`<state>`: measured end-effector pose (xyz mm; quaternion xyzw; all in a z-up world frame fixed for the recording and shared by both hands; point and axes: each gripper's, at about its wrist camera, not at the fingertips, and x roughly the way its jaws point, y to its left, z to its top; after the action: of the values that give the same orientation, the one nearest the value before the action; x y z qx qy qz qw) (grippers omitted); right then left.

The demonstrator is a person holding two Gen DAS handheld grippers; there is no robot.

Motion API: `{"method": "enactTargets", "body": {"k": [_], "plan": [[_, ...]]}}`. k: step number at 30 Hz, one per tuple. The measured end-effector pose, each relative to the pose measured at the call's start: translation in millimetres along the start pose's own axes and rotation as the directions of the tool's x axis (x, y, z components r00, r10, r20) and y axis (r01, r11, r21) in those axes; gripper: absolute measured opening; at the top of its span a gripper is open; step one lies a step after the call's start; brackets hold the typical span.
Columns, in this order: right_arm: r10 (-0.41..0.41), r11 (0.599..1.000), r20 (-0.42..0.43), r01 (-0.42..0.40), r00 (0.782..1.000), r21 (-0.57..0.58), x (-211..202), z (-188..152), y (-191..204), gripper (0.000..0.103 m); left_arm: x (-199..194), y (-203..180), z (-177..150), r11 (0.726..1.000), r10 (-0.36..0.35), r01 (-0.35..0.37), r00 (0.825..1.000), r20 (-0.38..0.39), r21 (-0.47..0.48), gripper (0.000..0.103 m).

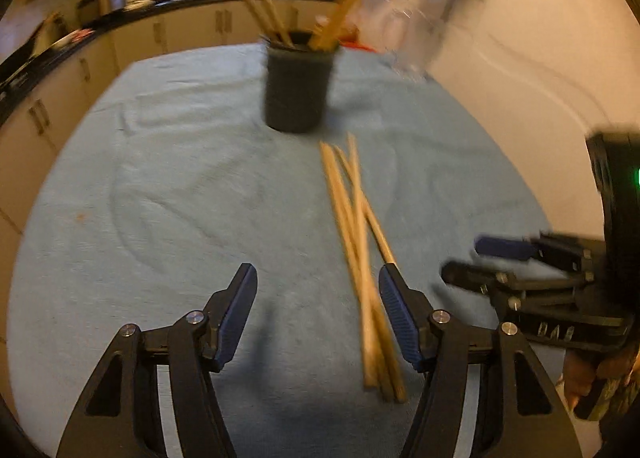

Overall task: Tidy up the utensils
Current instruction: 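Move both open tools back down to the loose chopsticks on the towel, then close the left tool on one chopstick while the right tool grasps another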

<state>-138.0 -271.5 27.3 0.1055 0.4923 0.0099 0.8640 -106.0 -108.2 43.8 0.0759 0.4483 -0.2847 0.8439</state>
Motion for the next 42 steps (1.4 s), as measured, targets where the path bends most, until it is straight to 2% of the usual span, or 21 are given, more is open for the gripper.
{"method": "enactTargets", "body": {"k": [2, 4, 5, 6, 12, 17, 20, 21, 22, 24, 26, 28, 29, 30, 37, 39, 41, 42], "plan": [[0.010, 1.000, 0.012, -0.011, 1.000, 0.028, 0.4, -1.8, -5.5, 0.061, 8.7, -9.9, -0.5, 0.999, -0.011, 0.012, 1.000, -0.023, 0.043, 0.053], [0.013, 0.999, 0.031, -0.014, 0.999, 0.043, -2.5, -0.5, -8.9, 0.061, 18.1, -17.3, -0.6, 0.997, -0.011, 0.015, 0.999, -0.050, 0.081, 0.035], [0.014, 0.999, 0.036, -0.015, 0.999, 0.046, -4.2, -1.3, -9.3, 0.061, 25.2, -19.1, -0.6, 0.996, 0.003, 0.004, 0.997, -0.075, 0.088, 0.012], [0.015, 0.999, 0.038, -0.017, 0.999, 0.048, -4.7, 0.7, -8.4, 0.061, 28.4, -17.0, 0.9, 0.997, 0.011, -0.004, 0.996, -0.092, 0.073, 0.007], [0.021, 1.000, 0.029, -0.021, 0.999, -0.008, 5.0, 2.1, 9.8, 0.061, 31.0, 19.2, 0.5, 0.995, 0.014, -0.024, 0.995, -0.101, -0.094, 0.007], [-0.034, 0.994, 0.018, 0.036, 0.999, -0.102, 25.0, 3.9, 39.1, 0.059, 21.7, 43.7, -9.1, 0.979, -0.003, -0.022, 0.993, -0.119, -0.204, 0.007], [-0.099, 0.986, 0.040, 0.104, 0.994, -0.128, 32.3, 6.2, 46.8, 0.039, 23.3, 50.5, -13.4, 0.967, -0.026, -0.012, 0.989, -0.143, -0.255, 0.007], [-0.118, 0.984, 0.040, 0.122, 0.992, -0.129, 33.3, 6.8, 45.4, 0.026, 21.3, 52.9, -16.0, 0.962, -0.035, -0.010, 0.986, -0.160, -0.272, 0.008], [-0.137, 0.983, 0.035, 0.140, 0.990, -0.122, 32.5, 7.9, 42.4, 0.019, 19.0, 55.8, -18.3, 0.957, -0.051, -0.004, 0.982, -0.180, -0.290, 0.008], [-0.146, 0.985, 0.019, 0.148, 0.989, -0.093, 30.3, 9.1, 33.8, 0.019, 13.7, 60.2, -21.4, 0.951, -0.071, 0.003, 0.975, -0.211, -0.310, 0.008], [-0.177, 0.982, 0.007, 0.177, 0.984, -0.064, 25.5, 7.6, 18.9, 0.019, 4.6, 60.0, -21.3, 0.956, -0.077, 0.014, 0.975, -0.207, -0.292, 0.010], [-0.187, 0.981, 0.001, 0.187, 0.982, -0.042, 20.7, 4.6, 5.0, 0.022, -1.7, 57.4, -17.5, 0.966, -0.056, 0.003, 0.979, -0.198, -0.260, 0.024], [-0.185, 0.982, -0.005, 0.185, 0.983, -0.036, 19.1, 4.4, -0.1, 0.024, -3.3, 56.8, -13.8, 0.971, -0.038, -0.008, 0.981, -0.189, -0.240, 0.035], [-0.185, 0.982, -0.013, 0.184, 0.983, -0.032, 18.2, 5.0, -3.8, 0.027, -2.3, 55.3, -8.5, 0.975, -0.014, -0.025, 0.984, -0.177, -0.219, 0.038], [-0.199, 0.978, -0.048, 0.196, 0.979, -0.066, 30.3, 32.2, -9.8, 0.034, 41.3, 43.0, 39.8, 0.990, 0.116, -0.128, 0.977, -0.176, -0.058, 0.038], [-0.200, 0.978, -0.054, 0.196, 0.978, -0.076, 37.6, 43.9, -8.9, 0.034, 58.3, 40.7, 50.6, 0.991, 0.123, -0.131, 0.973, -0.196, -0.029, 0.037], [-0.192, 0.978, -0.063, 0.186, 0.979, -0.089, 46.3, 59.6, -7.1, 0.034, 75.0, 40.5, 60.3, 0.992, 0.121, -0.128, 0.969, -0.216, -0.019, 0.030], [-0.187, 0.979, -0.067, 0.180, 0.980, -0.097, 51.3, 68.1, -6.0, 0.034, 79.3, 38.5, 65.0, 0.990, 0.136, -0.140, 0.969, -0.207, -0.003, 0.030]]}}
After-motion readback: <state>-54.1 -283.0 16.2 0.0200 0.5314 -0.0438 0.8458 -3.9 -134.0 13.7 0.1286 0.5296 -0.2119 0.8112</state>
